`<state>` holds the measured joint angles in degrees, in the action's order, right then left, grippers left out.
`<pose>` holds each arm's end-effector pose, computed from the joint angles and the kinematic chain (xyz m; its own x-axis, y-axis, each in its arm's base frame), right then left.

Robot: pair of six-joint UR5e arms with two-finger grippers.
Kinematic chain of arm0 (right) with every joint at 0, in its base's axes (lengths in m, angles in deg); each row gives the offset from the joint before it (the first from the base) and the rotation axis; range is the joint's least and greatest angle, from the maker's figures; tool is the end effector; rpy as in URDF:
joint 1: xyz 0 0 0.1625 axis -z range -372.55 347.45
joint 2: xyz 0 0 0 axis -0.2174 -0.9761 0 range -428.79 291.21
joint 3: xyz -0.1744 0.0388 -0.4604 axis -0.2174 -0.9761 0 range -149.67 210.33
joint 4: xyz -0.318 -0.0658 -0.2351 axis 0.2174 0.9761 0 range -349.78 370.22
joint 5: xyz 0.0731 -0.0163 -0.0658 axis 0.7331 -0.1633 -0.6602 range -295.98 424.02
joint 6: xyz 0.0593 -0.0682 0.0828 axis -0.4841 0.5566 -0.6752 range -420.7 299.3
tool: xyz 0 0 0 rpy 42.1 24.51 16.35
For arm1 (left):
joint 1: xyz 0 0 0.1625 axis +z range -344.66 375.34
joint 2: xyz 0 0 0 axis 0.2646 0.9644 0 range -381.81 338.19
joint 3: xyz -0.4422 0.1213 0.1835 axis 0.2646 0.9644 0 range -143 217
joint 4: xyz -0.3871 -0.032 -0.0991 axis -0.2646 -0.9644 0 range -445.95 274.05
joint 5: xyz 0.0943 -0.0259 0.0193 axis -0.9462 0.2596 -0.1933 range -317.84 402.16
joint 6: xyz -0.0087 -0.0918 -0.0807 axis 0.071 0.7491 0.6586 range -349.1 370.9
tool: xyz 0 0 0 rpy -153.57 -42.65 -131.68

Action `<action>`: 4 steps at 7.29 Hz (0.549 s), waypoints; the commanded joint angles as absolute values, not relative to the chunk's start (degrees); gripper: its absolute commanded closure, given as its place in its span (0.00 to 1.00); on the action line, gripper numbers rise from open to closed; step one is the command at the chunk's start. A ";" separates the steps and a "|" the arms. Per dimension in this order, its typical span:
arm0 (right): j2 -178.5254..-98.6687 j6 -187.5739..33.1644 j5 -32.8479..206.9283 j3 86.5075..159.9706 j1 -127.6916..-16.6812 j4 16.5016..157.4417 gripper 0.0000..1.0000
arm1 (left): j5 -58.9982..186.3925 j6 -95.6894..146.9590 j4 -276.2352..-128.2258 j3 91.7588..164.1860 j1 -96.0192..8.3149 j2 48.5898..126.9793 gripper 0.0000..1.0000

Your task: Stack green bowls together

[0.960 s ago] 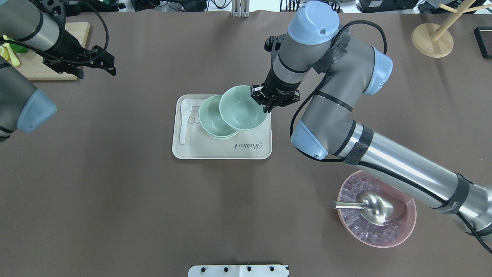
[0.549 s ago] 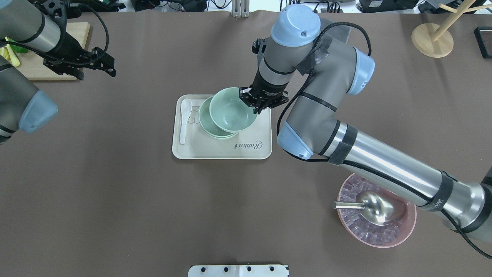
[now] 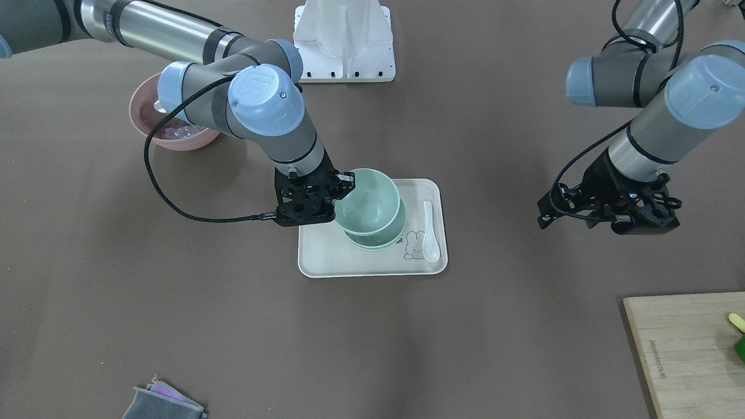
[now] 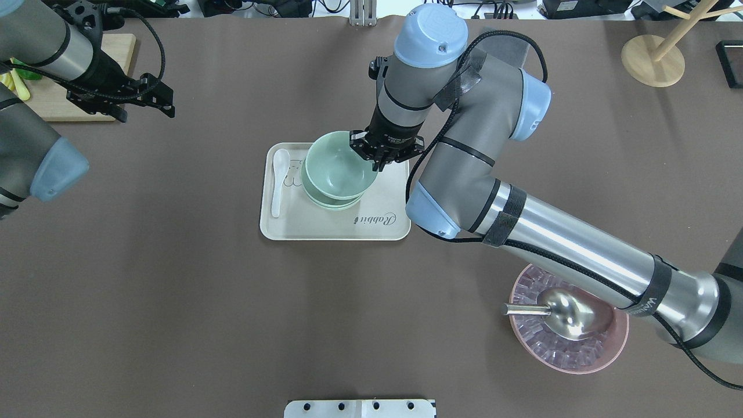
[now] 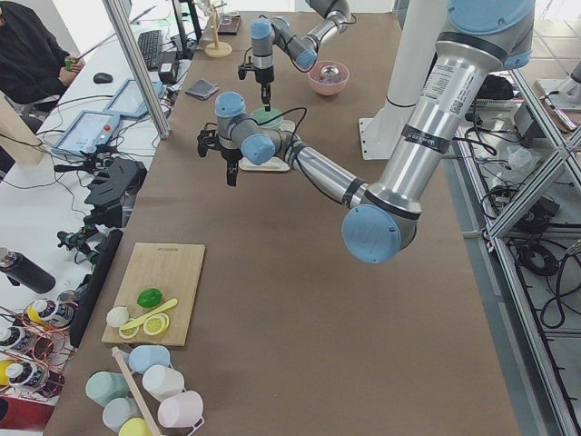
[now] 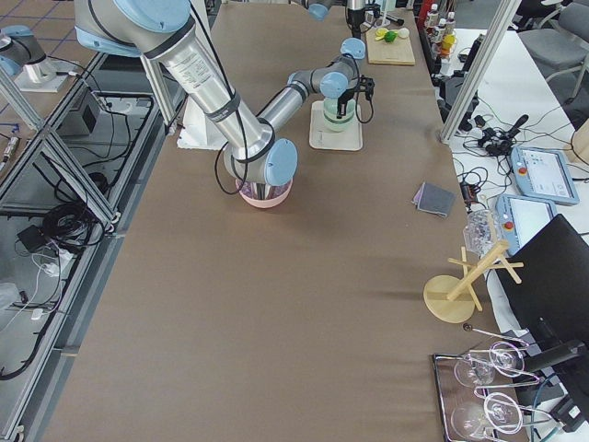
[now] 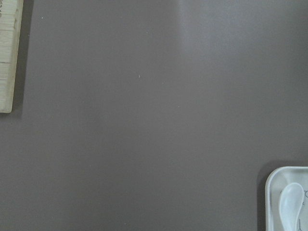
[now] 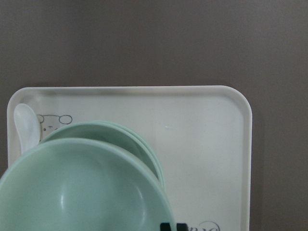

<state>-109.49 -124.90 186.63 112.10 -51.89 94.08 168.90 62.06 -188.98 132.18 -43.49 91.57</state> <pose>-0.5783 -0.5610 0.2332 0.5722 -0.0052 0.8201 0.0233 0.9997 -0.0100 0.2943 -0.6025 0.4424 0.6028 -0.0252 -0.7975 0.1312 0.9890 0.0679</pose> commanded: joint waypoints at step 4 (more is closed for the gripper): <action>-109.39 -124.86 184.96 111.63 -50.09 94.07 1.00 | 168.90 62.06 -189.31 131.49 -43.46 91.57 0.02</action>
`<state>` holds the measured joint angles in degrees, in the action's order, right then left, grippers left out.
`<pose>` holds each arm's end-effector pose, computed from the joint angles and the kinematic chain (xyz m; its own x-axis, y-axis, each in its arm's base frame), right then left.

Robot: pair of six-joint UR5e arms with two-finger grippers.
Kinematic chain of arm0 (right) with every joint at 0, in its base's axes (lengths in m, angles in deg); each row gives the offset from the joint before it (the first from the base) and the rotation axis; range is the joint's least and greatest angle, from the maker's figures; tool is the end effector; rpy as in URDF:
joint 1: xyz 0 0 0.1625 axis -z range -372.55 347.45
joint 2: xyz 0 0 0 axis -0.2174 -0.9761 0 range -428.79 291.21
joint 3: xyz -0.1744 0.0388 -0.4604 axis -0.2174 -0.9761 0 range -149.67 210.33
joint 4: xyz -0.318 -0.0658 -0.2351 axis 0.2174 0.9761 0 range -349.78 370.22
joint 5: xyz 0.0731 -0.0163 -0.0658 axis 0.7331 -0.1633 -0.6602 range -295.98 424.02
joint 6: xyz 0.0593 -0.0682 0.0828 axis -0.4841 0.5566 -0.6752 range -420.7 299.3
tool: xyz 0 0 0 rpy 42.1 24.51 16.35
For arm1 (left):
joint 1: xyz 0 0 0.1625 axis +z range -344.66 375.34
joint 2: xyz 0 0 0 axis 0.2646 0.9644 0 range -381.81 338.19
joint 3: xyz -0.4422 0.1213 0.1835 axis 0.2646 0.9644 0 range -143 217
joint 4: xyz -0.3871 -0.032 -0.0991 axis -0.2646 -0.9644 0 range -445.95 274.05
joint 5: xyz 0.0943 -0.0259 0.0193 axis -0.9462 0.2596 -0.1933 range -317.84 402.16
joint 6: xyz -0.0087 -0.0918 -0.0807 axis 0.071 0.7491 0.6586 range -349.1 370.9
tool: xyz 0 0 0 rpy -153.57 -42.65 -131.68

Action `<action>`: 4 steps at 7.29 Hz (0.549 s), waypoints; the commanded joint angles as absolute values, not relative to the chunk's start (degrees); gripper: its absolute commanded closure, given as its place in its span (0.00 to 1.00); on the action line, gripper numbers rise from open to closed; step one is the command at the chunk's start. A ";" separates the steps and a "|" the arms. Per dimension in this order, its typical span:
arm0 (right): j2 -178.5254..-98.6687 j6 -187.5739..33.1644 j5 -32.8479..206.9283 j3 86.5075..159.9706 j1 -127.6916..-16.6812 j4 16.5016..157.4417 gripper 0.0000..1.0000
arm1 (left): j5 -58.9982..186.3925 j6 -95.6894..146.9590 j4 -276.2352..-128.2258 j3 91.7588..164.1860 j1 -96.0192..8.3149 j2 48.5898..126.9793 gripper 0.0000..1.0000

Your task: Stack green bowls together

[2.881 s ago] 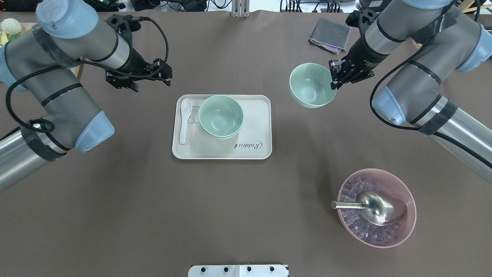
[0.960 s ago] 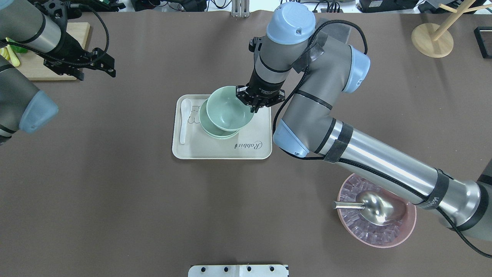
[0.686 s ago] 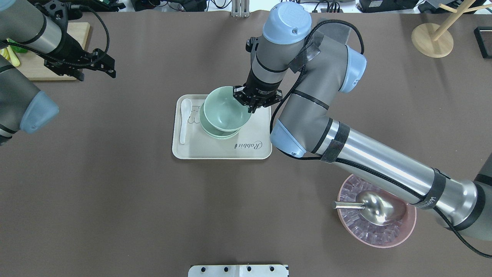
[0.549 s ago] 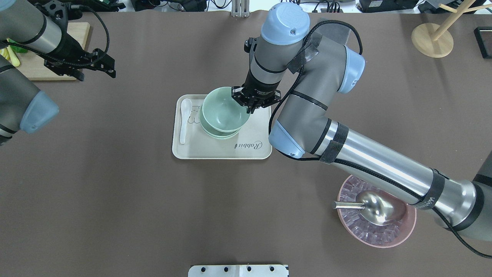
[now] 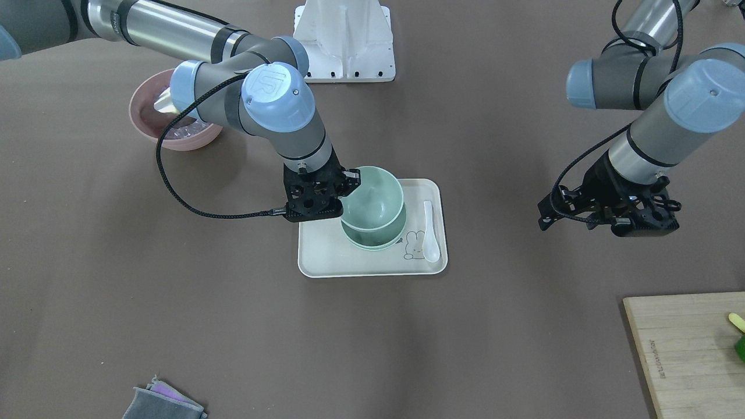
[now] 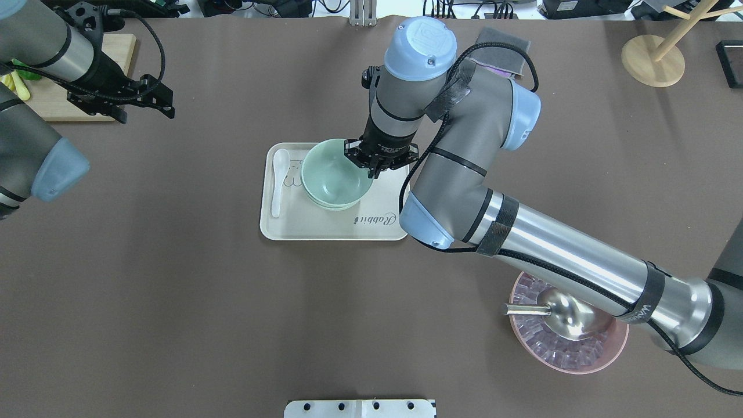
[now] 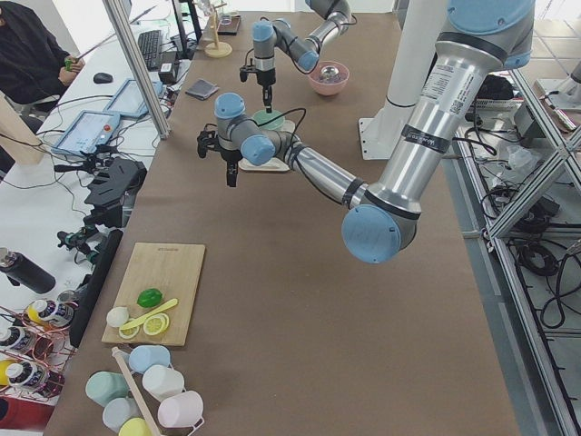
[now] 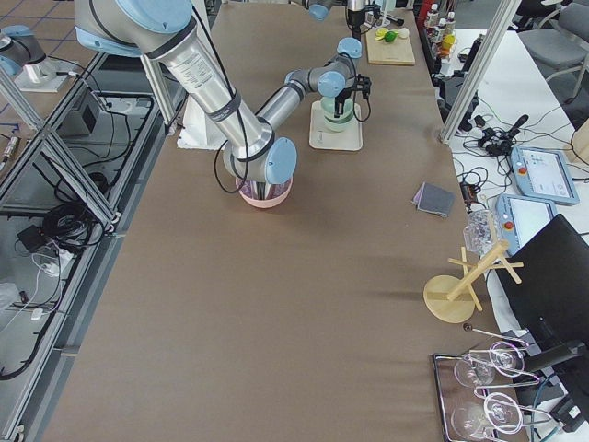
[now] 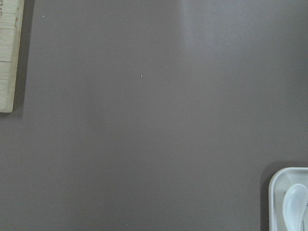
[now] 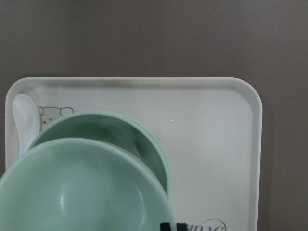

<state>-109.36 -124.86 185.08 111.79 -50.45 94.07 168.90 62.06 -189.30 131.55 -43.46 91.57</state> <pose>-0.5927 -0.5503 0.2349 0.5834 -0.0192 0.8119 0.0290 0.9996 0.0028 0.2956 -0.6040 0.4469 0.6050 -0.0286 -0.7957 0.1305 0.9894 0.0637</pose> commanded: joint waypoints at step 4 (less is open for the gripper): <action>-109.31 -124.95 183.81 110.05 -49.64 91.35 1.00 | 168.90 62.06 -189.31 131.49 -43.46 91.57 0.02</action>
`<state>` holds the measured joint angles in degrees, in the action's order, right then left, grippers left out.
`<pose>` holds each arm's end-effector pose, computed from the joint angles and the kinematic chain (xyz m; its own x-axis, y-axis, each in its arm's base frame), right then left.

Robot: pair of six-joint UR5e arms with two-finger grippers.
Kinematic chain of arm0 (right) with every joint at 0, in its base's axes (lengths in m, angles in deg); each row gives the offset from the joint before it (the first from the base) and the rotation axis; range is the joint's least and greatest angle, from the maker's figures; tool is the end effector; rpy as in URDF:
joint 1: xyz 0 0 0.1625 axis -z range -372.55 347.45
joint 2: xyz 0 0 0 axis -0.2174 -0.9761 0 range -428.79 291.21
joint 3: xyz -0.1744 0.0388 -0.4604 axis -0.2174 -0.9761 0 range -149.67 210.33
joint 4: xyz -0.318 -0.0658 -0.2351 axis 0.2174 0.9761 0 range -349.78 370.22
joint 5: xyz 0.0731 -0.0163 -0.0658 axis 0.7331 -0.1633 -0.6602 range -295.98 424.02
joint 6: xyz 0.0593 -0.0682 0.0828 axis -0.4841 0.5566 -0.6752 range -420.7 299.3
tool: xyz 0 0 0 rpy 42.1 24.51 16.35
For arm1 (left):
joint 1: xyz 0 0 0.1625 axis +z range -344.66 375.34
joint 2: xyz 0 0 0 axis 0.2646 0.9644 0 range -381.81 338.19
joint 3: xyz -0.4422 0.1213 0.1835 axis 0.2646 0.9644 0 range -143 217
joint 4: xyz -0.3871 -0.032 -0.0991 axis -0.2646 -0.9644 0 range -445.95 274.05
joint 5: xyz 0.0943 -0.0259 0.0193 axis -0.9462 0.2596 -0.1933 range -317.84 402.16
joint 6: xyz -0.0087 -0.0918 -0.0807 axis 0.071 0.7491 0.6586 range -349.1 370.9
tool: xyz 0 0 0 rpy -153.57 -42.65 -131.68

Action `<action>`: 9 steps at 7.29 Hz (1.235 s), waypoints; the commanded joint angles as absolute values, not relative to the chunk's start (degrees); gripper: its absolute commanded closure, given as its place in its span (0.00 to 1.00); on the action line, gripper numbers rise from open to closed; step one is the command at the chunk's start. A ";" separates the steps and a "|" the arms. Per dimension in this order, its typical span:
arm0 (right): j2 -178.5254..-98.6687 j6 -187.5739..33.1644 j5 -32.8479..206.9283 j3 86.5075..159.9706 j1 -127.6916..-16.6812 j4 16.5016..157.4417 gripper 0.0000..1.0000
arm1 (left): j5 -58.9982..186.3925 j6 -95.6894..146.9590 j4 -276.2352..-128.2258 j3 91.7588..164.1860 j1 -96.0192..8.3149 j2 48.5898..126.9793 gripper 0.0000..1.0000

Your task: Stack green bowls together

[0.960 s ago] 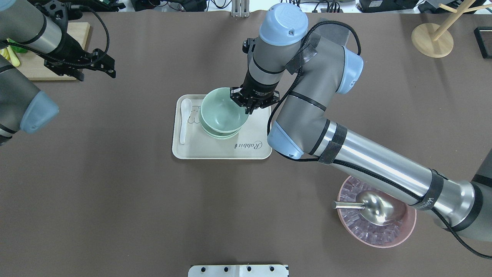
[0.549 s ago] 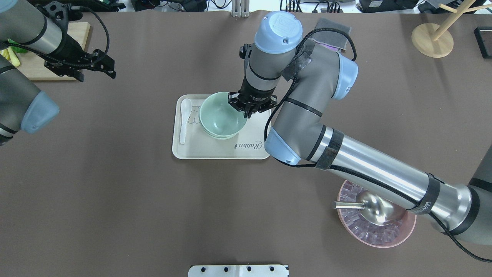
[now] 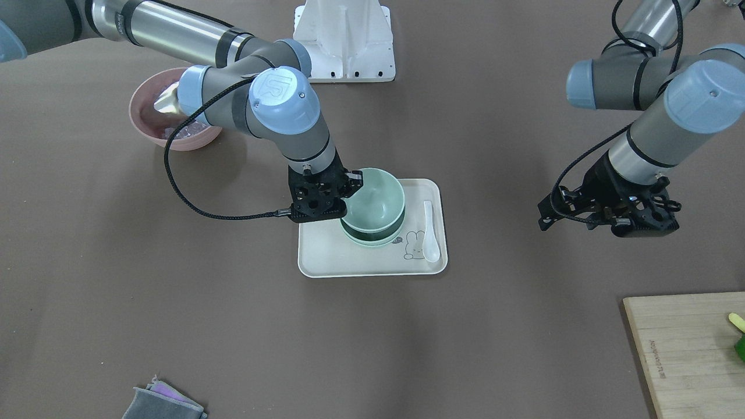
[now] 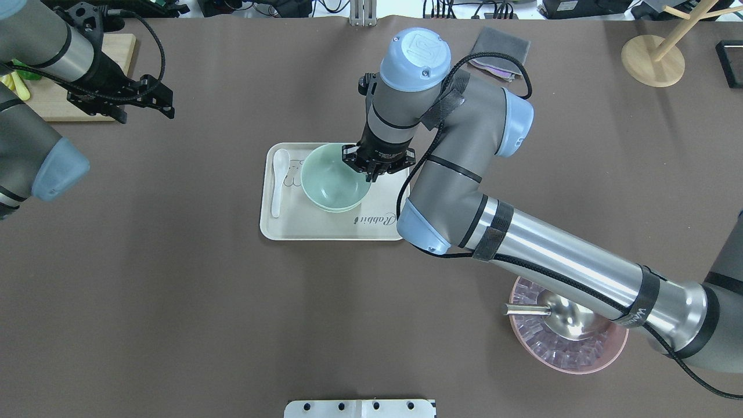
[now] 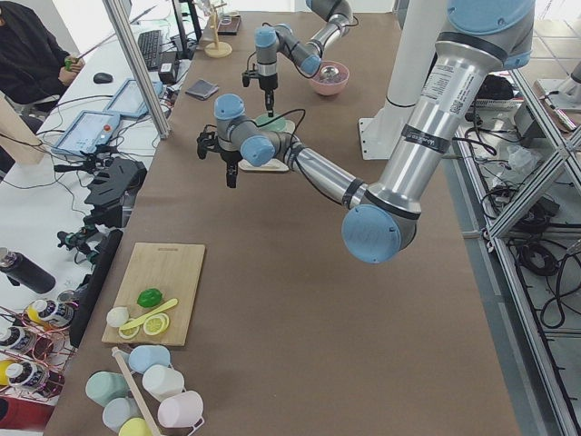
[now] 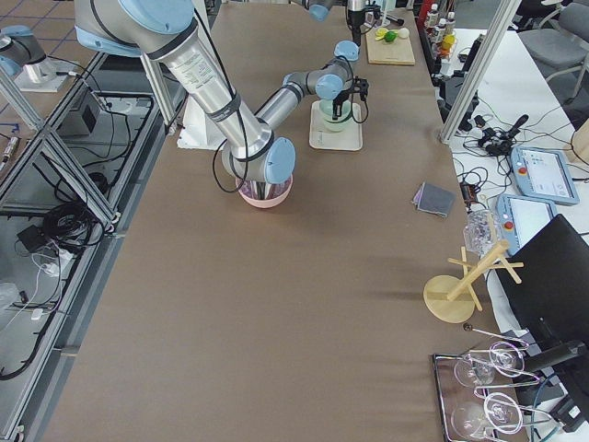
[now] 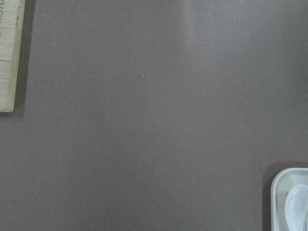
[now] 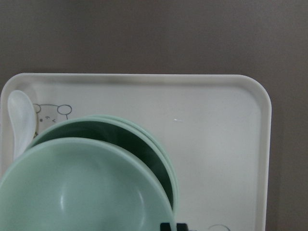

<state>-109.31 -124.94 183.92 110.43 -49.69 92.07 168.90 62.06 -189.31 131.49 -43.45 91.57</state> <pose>-0.6041 -0.5482 0.2402 0.5825 -0.0316 0.8122 0.0265 0.9995 0.0198 0.2958 -0.6041 0.4473 0.6054 -0.0291 -0.7954 0.1303 0.9895 0.0630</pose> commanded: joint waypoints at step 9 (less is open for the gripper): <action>-109.04 -124.78 183.02 109.17 -50.61 91.26 1.00 | 168.90 62.06 -189.31 130.61 -43.28 92.10 0.02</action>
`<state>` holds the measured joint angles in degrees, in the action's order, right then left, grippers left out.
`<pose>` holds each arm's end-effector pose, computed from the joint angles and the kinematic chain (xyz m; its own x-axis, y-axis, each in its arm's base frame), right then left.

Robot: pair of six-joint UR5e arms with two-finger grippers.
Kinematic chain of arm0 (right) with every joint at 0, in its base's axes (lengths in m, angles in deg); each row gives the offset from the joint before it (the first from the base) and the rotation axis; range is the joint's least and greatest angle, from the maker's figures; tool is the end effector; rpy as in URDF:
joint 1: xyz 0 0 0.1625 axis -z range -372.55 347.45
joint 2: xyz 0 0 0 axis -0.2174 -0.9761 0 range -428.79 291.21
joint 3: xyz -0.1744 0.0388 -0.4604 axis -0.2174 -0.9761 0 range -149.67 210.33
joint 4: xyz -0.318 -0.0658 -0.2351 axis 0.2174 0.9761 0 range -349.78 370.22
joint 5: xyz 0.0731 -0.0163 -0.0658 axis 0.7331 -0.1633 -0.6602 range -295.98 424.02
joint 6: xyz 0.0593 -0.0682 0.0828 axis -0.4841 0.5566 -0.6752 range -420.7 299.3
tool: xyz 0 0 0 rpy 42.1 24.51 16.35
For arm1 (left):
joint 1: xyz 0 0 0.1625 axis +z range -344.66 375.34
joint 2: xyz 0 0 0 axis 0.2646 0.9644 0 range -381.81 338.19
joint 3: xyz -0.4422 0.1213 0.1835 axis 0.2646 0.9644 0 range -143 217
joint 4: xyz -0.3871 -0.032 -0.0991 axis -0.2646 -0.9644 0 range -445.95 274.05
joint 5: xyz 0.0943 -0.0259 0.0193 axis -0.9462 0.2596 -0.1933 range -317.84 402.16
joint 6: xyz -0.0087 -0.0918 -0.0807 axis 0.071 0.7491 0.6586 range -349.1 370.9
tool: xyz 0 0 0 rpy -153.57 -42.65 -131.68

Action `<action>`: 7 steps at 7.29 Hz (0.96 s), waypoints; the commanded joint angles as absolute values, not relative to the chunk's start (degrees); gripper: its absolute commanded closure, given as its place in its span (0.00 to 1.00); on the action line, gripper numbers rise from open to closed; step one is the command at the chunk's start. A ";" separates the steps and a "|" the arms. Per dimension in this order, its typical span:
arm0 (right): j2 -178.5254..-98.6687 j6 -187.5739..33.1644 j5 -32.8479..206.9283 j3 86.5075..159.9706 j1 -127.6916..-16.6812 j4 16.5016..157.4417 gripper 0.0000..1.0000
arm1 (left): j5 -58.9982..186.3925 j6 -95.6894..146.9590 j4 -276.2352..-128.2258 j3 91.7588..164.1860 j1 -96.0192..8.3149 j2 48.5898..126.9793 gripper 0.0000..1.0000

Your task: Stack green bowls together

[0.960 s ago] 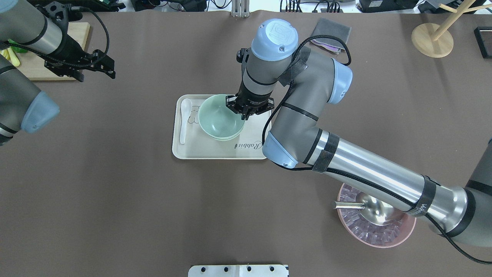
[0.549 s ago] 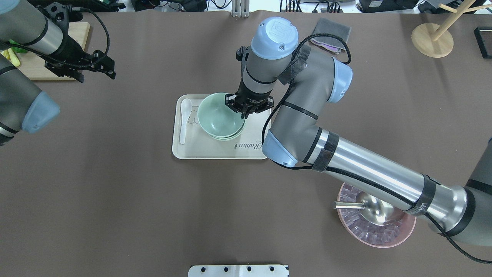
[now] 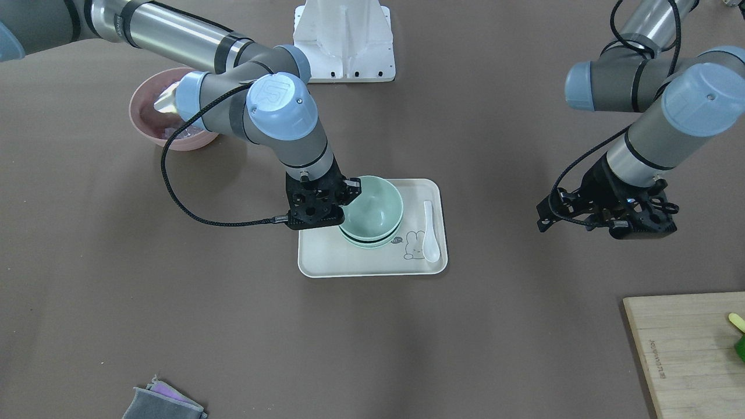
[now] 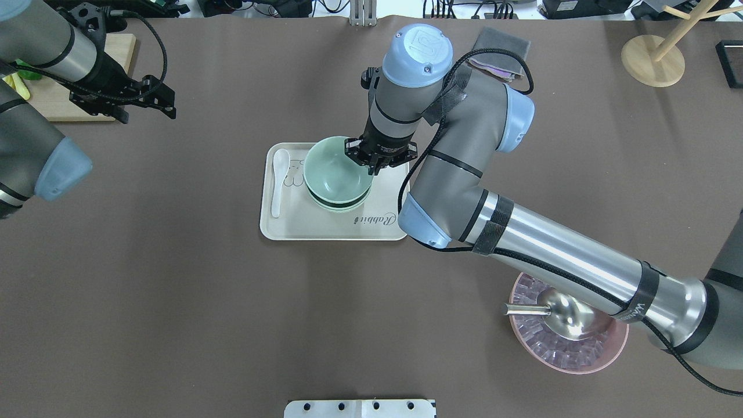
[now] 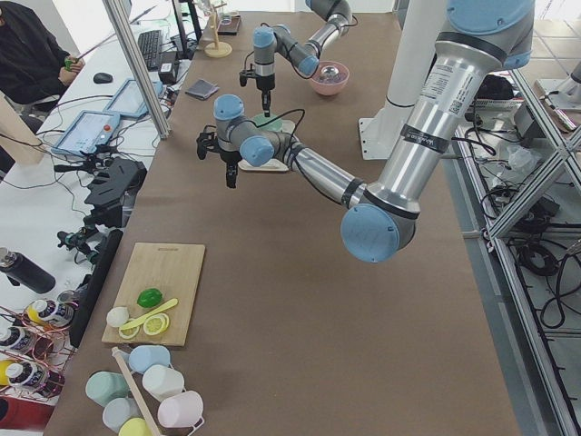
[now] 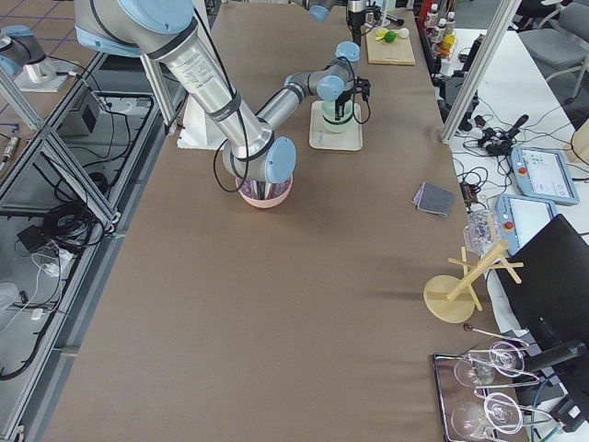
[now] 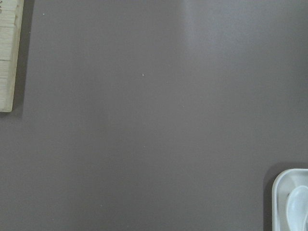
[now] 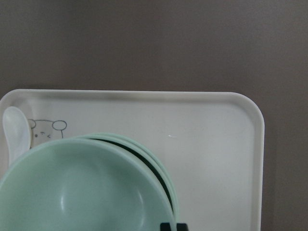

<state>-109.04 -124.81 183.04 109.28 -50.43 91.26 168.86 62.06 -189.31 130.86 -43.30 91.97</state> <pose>-0.6006 -0.5608 0.2438 0.5891 -0.0257 0.8077 0.0038 0.9996 0.0290 0.2993 -0.6067 0.4479 0.6075 -0.0303 -0.7938 0.1280 0.9899 0.0602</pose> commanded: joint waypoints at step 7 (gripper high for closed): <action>-108.52 -124.86 182.67 107.06 -50.44 89.15 1.00 | 168.90 62.06 -189.22 130.52 -43.28 92.18 0.02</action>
